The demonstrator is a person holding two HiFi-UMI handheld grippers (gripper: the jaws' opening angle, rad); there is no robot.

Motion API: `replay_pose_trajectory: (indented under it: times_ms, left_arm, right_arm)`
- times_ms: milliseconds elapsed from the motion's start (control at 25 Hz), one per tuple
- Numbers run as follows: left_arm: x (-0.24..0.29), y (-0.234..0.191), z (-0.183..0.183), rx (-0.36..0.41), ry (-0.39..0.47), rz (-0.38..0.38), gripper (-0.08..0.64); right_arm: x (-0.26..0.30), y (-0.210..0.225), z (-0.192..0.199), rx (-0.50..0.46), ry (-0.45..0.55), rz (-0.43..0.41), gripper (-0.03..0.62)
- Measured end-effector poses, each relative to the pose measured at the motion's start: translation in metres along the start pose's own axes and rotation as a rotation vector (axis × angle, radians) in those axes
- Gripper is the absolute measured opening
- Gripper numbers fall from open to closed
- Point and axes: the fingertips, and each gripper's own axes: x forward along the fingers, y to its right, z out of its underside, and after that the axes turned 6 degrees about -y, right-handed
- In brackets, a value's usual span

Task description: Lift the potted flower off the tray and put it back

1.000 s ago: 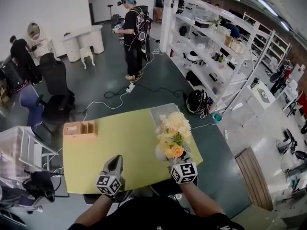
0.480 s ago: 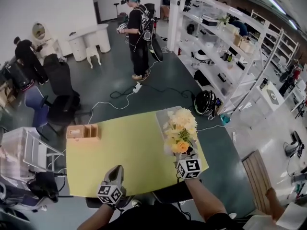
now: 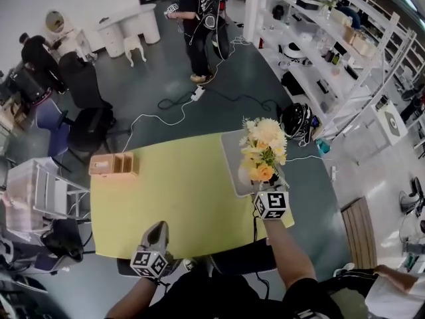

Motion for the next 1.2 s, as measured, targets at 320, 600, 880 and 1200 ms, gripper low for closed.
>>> replay_pose_trajectory:
  times_ms: [320,600,880,1200]
  left_arm:
    - [0.028,0.006,0.010,-0.006,-0.039,-0.039,0.008]
    - [0.042,-0.003,0.028,-0.038,-0.076,-0.082,0.008]
    - [0.056,-0.007,0.060,-0.068,-0.133,-0.128,0.008]
    - [0.062,-0.009,0.098,-0.119,-0.192,-0.169,0.008]
  right_arm:
    - [0.053,0.043,0.038,0.011,-0.025,-0.002,0.242]
    - [0.100,0.074,0.080,0.023,-0.021,-0.003,0.242]
    - [0.141,0.102,0.137,0.039,-0.035,0.000,0.242]
    - [0.171,0.120,0.186,0.039,-0.043,0.005,0.242]
